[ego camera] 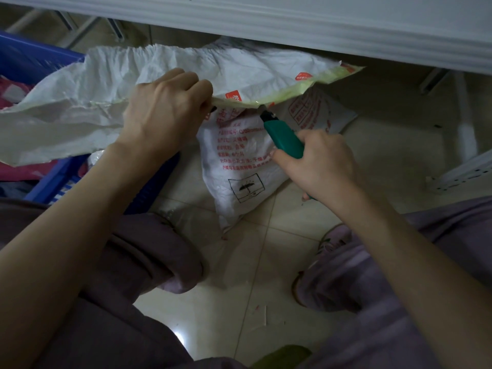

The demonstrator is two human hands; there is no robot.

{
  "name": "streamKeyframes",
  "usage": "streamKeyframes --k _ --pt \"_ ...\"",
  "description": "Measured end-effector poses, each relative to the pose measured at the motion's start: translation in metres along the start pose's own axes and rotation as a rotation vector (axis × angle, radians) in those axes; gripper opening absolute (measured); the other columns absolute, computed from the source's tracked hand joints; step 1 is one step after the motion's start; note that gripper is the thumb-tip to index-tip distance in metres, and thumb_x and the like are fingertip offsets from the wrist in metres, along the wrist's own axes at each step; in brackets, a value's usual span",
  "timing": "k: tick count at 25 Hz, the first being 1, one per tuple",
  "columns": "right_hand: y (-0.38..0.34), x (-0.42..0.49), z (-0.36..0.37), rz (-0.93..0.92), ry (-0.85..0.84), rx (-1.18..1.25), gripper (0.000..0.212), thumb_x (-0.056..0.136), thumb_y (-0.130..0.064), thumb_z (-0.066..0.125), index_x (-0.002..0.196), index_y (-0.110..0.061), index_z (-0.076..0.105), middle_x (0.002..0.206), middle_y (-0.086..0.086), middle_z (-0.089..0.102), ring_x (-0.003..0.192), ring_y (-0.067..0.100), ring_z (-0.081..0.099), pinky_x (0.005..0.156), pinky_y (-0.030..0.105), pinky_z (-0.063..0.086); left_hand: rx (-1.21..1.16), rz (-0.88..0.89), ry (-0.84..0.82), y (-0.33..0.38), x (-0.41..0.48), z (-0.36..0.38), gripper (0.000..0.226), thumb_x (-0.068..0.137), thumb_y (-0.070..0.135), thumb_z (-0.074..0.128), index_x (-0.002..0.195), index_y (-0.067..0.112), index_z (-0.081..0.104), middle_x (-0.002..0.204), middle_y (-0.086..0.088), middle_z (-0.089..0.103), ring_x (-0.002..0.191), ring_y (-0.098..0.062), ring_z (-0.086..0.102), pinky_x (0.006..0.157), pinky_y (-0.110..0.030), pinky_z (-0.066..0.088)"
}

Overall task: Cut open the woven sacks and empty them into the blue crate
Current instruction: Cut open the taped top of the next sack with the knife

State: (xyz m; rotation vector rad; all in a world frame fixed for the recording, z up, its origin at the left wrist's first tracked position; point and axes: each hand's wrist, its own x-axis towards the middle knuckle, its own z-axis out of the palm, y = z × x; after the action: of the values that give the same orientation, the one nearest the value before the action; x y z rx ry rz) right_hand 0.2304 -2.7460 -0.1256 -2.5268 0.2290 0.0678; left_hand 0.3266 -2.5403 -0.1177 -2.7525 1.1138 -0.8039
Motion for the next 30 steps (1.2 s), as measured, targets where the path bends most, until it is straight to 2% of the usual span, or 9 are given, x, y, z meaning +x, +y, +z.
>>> streamKeyframes --k 2,5,10,15,21,30 --pt "0.004 0.002 -0.001 0.008 0.002 -0.002 0.033 0.087 -0.041 0.057 0.086 -0.008 0.062 0.064 0.007 0.059 0.052 0.022 0.062 0.040 0.025 0.040 0.016 -0.002 0.002 0.002 0.000 0.002 0.014 0.088 0.010 0.053 0.076 0.003 0.055 0.070 -0.014 0.055 0.066 -0.032 0.055 0.045 -0.027 0.029" --pt "0.005 0.002 -0.002 0.010 -0.031 0.048 0.031 0.088 -0.038 0.059 0.081 -0.007 0.060 0.057 0.005 0.057 0.036 0.014 0.059 0.029 0.018 0.033 0.044 0.006 -0.004 0.004 -0.003 0.004 0.016 0.089 0.010 0.053 0.074 0.004 0.054 0.068 -0.013 0.055 0.064 -0.030 0.055 0.046 -0.026 0.025" --pt "-0.002 0.002 -0.005 0.019 -0.072 0.163 0.032 0.089 -0.033 0.060 0.067 -0.012 0.052 0.048 0.004 0.051 0.033 0.014 0.058 0.027 0.015 0.029 0.079 -0.009 0.010 0.003 -0.004 0.000 0.019 0.090 0.011 0.052 0.072 0.005 0.052 0.067 -0.012 0.054 0.062 -0.030 0.052 0.047 -0.026 0.022" --pt "-0.001 0.002 -0.009 0.051 -0.075 0.159 0.034 0.089 -0.035 0.059 0.077 -0.004 0.060 0.047 0.002 0.050 0.033 0.013 0.057 0.027 0.015 0.030 0.094 -0.015 0.016 0.002 -0.004 0.000 0.018 0.090 0.013 0.051 0.075 0.005 0.053 0.069 -0.012 0.054 0.065 -0.030 0.052 0.047 -0.026 0.024" --pt "0.002 0.004 -0.010 0.070 -0.048 0.100 0.034 0.088 -0.041 0.058 0.077 -0.008 0.057 0.052 0.001 0.053 0.034 0.013 0.059 0.028 0.015 0.031 0.119 0.010 0.003 0.005 -0.003 0.000 0.016 0.089 0.010 0.053 0.073 0.007 0.050 0.068 -0.009 0.053 0.064 -0.027 0.051 0.047 -0.024 0.021" --pt "0.009 0.012 -0.008 0.115 -0.035 0.091 0.035 0.087 -0.041 0.061 0.085 -0.006 0.063 0.053 0.002 0.054 0.029 0.008 0.054 0.026 0.013 0.027 0.132 0.024 0.011 0.012 0.000 0.001 0.021 0.087 0.008 0.054 0.067 0.009 0.049 0.063 -0.008 0.052 0.058 -0.026 0.051 0.044 -0.023 0.020"
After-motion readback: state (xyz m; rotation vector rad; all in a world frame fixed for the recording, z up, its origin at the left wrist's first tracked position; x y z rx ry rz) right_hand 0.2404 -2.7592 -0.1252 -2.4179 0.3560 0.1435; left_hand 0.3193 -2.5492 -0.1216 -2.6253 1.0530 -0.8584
